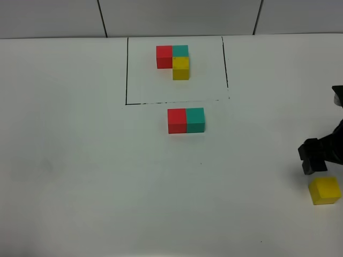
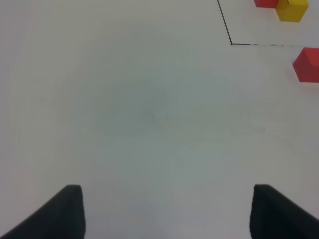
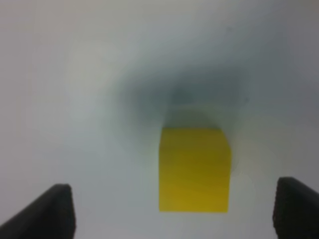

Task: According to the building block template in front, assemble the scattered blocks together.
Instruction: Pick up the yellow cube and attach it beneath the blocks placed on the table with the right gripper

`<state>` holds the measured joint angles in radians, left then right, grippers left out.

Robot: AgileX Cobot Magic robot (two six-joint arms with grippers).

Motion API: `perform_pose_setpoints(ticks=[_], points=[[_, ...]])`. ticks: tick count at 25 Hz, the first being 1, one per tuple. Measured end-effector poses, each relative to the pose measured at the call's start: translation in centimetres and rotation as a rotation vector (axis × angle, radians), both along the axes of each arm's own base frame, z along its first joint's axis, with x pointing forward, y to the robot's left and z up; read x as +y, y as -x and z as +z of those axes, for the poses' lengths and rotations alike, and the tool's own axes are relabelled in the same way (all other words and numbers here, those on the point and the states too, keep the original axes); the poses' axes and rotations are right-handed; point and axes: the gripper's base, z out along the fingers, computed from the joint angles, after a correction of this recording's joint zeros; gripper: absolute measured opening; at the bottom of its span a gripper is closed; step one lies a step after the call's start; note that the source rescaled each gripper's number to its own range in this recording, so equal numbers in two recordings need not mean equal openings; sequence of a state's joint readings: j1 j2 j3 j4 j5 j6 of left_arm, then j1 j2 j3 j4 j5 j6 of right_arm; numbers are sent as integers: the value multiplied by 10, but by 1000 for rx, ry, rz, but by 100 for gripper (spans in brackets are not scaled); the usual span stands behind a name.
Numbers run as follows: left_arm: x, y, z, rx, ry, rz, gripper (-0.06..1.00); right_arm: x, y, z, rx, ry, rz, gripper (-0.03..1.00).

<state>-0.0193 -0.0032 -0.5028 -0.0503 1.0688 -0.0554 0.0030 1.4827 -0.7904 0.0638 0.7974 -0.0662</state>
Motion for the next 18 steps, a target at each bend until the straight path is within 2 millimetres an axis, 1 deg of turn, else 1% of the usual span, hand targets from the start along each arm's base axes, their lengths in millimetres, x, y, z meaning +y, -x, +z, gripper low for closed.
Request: perform_pose_setpoints(ticks=[6, 10, 18], points=[[0, 0, 0, 0, 0, 0, 54, -2, 13, -19, 10, 3, -17, 65], [0, 0, 0, 0, 0, 0, 54, -3, 18, -30, -38, 7, -20, 65], [0, 0, 0, 0, 0, 0, 54, -3, 20, -44, 3, 11, -6, 65]])
